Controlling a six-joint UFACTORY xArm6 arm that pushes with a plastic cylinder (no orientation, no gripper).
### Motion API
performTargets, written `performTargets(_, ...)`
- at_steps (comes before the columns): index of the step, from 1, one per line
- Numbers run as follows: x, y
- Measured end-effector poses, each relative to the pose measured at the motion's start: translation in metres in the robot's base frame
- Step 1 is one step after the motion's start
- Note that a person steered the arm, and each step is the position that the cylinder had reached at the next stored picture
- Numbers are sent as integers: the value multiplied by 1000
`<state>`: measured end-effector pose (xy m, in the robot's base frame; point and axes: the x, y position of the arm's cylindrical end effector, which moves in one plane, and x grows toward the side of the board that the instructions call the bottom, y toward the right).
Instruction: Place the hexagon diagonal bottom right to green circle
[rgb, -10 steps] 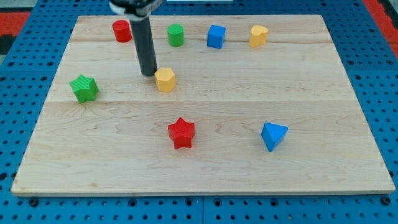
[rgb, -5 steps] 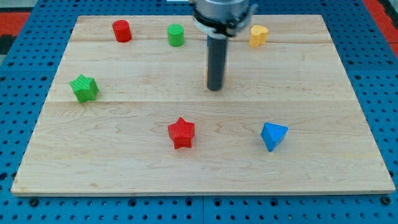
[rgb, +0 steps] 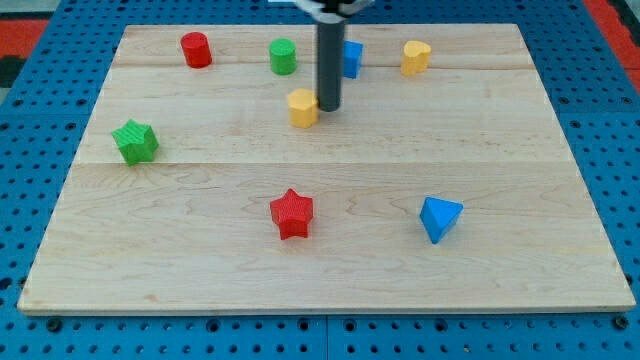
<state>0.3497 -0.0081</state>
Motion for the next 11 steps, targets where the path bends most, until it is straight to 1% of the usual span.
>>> performTargets(1,24,72)
performTargets(2,86,27)
performTargets(3,81,-14)
performTargets(4,52,-22)
performTargets(5,45,-41)
performTargets(6,70,-68)
performTargets(7,33,-64)
performTargets(8,31,-29)
performTargets(9,31,-15)
performTargets(10,12,-15)
performTargets(11,15,-13)
